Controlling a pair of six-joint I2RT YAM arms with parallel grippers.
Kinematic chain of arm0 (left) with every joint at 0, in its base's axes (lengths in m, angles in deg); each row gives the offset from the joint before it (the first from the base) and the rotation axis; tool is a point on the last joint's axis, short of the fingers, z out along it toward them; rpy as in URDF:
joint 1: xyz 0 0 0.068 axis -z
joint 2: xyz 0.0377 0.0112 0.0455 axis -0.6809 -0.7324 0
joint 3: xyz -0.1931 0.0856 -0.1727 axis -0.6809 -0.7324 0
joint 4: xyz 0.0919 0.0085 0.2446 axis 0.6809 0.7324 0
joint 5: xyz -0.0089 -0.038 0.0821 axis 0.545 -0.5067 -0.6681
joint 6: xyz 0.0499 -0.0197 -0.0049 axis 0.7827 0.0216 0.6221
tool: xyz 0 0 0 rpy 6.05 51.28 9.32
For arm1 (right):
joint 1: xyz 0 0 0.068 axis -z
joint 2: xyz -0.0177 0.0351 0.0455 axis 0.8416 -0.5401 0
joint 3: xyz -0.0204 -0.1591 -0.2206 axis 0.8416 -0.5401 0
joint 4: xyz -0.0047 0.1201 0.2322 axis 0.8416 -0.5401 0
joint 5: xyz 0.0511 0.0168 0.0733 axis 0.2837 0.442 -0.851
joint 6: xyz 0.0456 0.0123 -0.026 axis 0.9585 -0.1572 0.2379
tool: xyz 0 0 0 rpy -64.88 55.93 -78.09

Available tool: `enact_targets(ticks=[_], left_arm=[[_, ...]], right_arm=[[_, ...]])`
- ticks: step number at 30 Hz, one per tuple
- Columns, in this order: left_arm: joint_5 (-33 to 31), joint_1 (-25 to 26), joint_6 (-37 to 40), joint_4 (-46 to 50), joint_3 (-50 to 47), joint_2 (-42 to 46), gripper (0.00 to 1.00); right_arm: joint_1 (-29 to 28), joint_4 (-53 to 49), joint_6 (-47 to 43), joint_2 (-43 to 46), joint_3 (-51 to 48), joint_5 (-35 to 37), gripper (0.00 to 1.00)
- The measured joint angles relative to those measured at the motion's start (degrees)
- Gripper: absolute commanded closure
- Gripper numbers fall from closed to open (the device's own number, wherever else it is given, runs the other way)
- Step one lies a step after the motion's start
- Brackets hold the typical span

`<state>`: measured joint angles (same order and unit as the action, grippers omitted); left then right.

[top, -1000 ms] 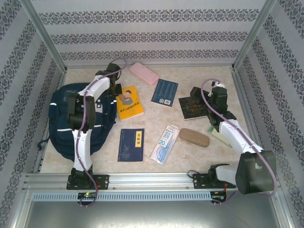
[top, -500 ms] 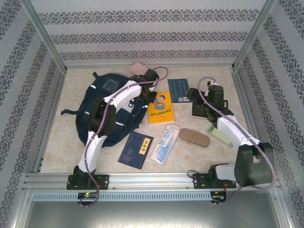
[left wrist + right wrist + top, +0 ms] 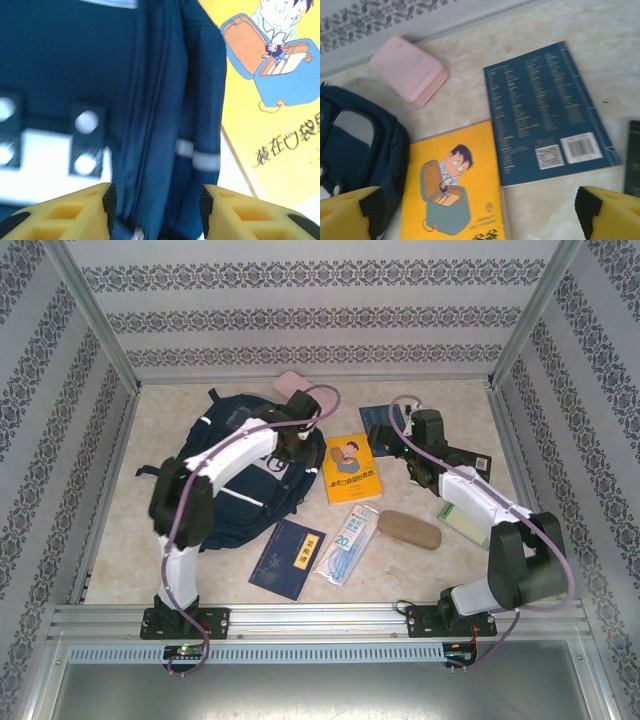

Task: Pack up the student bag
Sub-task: Move the student bag to the top-left of the table.

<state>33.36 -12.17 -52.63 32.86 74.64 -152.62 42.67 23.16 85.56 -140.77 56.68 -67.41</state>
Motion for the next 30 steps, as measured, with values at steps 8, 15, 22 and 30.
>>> enact_targets(ticks=[8, 15, 22, 30], left_arm=[[-2.3, 0.0, -18.0, -2.4, -27.3, 21.9, 0.54], [-1.5, 3.3, -33.8, -2.5, -43.2, 31.1, 0.56], [-1.4, 5.0, -43.1, -3.9, -50.9, 36.6, 0.63], [-2.3, -2.0, -40.9, -3.9, -53.6, 33.1, 0.66]], right_arm=[[-8.7, -2.5, -1.5, -12.6, 11.8, -3.6, 0.28], [-11.5, -5.2, 0.5, -24.9, 20.8, -9.5, 0.51], [-11.9, -8.7, 2.2, -32.4, 25.2, -11.7, 0.71], [-13.0, -10.2, 3.1, -33.6, 26.3, -12.0, 0.88]])
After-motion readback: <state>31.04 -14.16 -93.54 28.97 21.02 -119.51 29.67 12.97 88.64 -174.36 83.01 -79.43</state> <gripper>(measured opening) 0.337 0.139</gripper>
